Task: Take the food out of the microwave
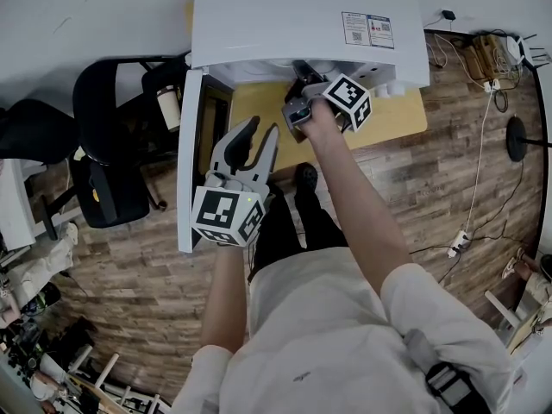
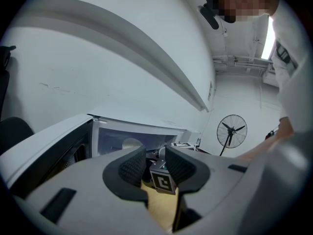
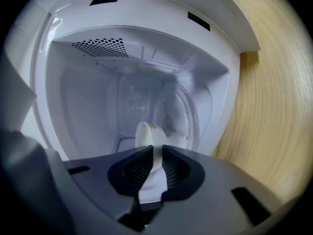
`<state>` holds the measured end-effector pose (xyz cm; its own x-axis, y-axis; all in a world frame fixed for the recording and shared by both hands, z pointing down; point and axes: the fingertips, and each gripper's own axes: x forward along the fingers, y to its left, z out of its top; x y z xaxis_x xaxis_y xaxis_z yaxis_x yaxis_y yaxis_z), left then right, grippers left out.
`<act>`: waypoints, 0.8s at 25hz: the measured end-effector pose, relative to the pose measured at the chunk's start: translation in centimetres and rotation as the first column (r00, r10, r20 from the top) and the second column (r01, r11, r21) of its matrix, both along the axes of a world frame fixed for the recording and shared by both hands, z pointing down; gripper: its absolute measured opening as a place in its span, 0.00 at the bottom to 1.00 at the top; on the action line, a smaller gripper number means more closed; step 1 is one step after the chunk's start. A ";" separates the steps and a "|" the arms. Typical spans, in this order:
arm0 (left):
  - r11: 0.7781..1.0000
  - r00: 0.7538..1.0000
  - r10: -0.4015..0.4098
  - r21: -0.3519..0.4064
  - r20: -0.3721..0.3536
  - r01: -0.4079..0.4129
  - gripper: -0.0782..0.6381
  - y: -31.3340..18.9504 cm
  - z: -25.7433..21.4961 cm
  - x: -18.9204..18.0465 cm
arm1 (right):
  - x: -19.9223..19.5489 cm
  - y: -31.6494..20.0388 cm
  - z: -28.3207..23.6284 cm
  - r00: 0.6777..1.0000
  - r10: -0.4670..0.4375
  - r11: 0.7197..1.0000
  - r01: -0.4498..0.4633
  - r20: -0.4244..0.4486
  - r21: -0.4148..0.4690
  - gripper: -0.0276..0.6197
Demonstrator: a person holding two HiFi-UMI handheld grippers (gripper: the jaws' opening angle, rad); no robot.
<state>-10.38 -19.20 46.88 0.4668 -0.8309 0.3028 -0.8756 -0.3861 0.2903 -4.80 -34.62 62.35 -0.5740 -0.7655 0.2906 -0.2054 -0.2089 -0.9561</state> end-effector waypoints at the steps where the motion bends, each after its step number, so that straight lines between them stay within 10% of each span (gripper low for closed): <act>1: 1.000 1.000 -0.002 0.000 0.000 0.002 0.27 0.1 0.0 0.0 | 0.0 0.2 -0.1 1.000 -0.005 1.000 0.005 -0.003 0.001 0.12; 20: 0.999 0.999 -0.036 0.005 0.015 0.036 0.27 2.4 -1.2 2.0 | 3.2 6.2 -2.4 0.991 -0.117 0.993 0.115 -0.060 -0.035 0.11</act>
